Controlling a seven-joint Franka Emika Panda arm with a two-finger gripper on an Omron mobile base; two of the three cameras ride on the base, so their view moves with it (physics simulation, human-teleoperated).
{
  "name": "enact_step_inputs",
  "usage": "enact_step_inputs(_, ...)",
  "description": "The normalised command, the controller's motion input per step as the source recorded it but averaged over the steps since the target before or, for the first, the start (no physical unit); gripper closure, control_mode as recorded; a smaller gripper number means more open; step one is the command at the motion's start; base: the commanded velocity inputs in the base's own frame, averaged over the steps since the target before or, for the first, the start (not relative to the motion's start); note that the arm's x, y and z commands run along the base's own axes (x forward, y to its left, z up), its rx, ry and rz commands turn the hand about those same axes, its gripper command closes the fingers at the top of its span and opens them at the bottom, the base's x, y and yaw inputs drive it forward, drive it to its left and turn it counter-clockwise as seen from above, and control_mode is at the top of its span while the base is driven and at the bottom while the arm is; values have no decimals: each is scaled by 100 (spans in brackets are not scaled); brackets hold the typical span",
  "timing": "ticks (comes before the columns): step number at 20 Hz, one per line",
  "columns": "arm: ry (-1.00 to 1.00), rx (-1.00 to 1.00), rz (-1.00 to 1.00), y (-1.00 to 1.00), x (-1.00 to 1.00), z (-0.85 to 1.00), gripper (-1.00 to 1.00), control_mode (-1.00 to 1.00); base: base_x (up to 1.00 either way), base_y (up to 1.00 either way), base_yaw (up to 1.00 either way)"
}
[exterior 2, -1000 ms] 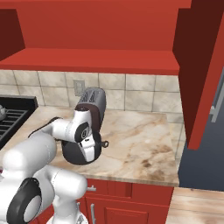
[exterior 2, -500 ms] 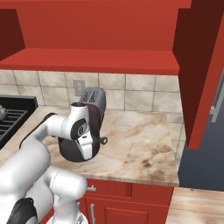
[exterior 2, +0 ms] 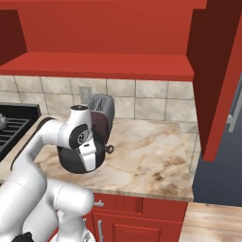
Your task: Pick the kettle from the cabinet and place it on a stove burner. Then pick the pot from the counter and place it on another stove burner. Finally, turn both burners on.
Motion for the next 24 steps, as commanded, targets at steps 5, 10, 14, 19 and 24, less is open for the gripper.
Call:
enact_step_inputs(5, 0, 0, 0, -1, -33, 32, 100, -100, 0, 0, 0)
enact_step_inputs(10, 0, 0, 0, -1, -38, 20, 100, -100, 0, 0, 0)
enact_step_inputs(14, 0, 0, 0, -2, -42, 13, 100, -100, 0, 0, 0)
enact_step_inputs(19, 0, 0, 0, -1, -37, 15, 100, -100, 0, 0, 0)
enact_step_inputs(24, 0, 0, 0, 0, -33, 32, 100, -100, 0, 0, 0)
